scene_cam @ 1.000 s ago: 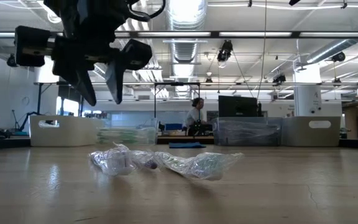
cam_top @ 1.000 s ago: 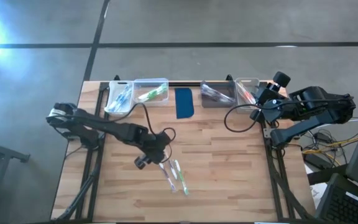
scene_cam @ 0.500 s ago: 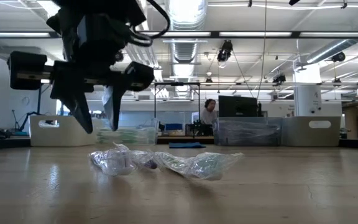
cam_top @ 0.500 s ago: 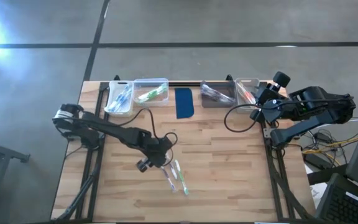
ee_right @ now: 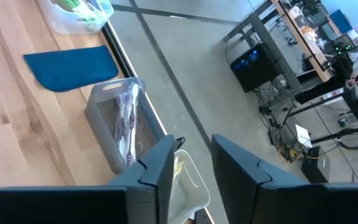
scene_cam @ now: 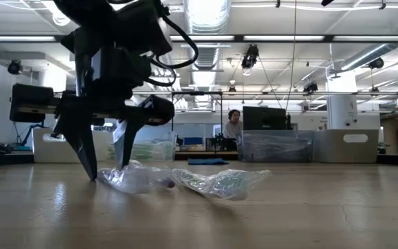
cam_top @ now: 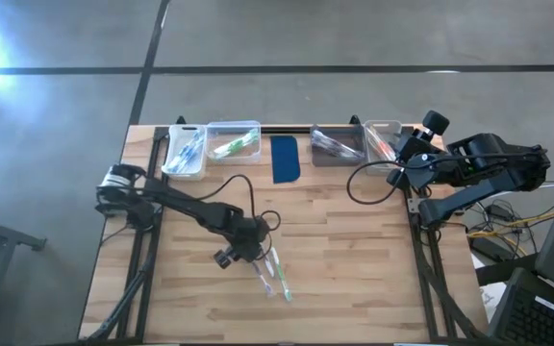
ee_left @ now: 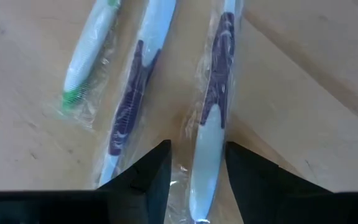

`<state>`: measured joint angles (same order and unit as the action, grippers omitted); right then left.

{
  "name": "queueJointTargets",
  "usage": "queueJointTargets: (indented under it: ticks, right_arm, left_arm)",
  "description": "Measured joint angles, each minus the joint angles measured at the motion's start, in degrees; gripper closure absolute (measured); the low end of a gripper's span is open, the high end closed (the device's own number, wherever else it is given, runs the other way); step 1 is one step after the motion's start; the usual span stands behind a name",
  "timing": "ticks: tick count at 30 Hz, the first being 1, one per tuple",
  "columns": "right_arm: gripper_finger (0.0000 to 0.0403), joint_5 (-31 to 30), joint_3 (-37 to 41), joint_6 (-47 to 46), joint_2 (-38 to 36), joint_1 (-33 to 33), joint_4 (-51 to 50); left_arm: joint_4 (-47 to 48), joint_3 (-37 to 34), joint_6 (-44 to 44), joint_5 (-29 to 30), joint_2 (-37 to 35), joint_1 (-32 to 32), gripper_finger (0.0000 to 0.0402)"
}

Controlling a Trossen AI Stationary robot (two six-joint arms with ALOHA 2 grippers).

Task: Pick & Place Toothbrushes
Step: Put the purple toothbrush into the black bin

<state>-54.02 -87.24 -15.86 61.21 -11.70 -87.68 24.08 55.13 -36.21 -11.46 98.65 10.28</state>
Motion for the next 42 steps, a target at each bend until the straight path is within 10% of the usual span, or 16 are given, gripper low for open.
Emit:
queueJointTargets:
  ticks: [17,42]
  right_arm:
    - [0.0259,0.0,0.0,-0.2,0.0,0.0,0.0]
    - [0.0327,0.0,0.0,0.0,0.0,0.0,-0.2]
  left_arm:
    - [0.9,0.2,-6.2,-0.7,1.5,0.0,0.0322]
    - [12.7,13.2,-4.0,-4.2,-4.3,2.2,0.0354]
